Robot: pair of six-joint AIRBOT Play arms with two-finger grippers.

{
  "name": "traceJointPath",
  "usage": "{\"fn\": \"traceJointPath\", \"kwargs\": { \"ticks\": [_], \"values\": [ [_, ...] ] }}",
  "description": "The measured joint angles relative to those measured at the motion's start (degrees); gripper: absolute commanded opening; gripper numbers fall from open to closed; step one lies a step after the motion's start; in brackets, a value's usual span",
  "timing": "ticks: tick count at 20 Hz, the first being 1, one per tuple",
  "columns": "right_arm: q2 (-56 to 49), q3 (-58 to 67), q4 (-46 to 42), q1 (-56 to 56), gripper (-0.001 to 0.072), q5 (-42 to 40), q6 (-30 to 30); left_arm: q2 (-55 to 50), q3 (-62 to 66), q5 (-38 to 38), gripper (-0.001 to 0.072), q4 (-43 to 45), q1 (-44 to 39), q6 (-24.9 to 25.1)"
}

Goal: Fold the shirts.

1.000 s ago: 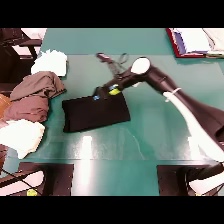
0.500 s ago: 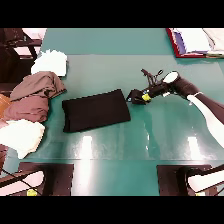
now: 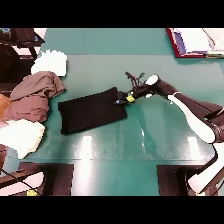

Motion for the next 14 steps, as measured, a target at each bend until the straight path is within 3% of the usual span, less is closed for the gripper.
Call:
{"fn": "traceJointPath", "kwargs": {
  "ticks": [3,7,14],
  "values": [
    [1.57,2.97,-3.98,-1.16,0.0020,0.42,0.15,0.00,0.00,0.02,0.0020,-0.02,-3.32,0.04],
    [8.81,2.58,-14.14,-9.40,0.0021,-0.07,4.83,0.00,0.00,0.20,0.0020,0.11,-7.48,0.15],
    [28.00,-9.14,-23.28,-42.36,0.0020,-2.23,9.35,0.00,0.00,0.85,0.0020,1.01,-9.57,0.15]
  ]
}}
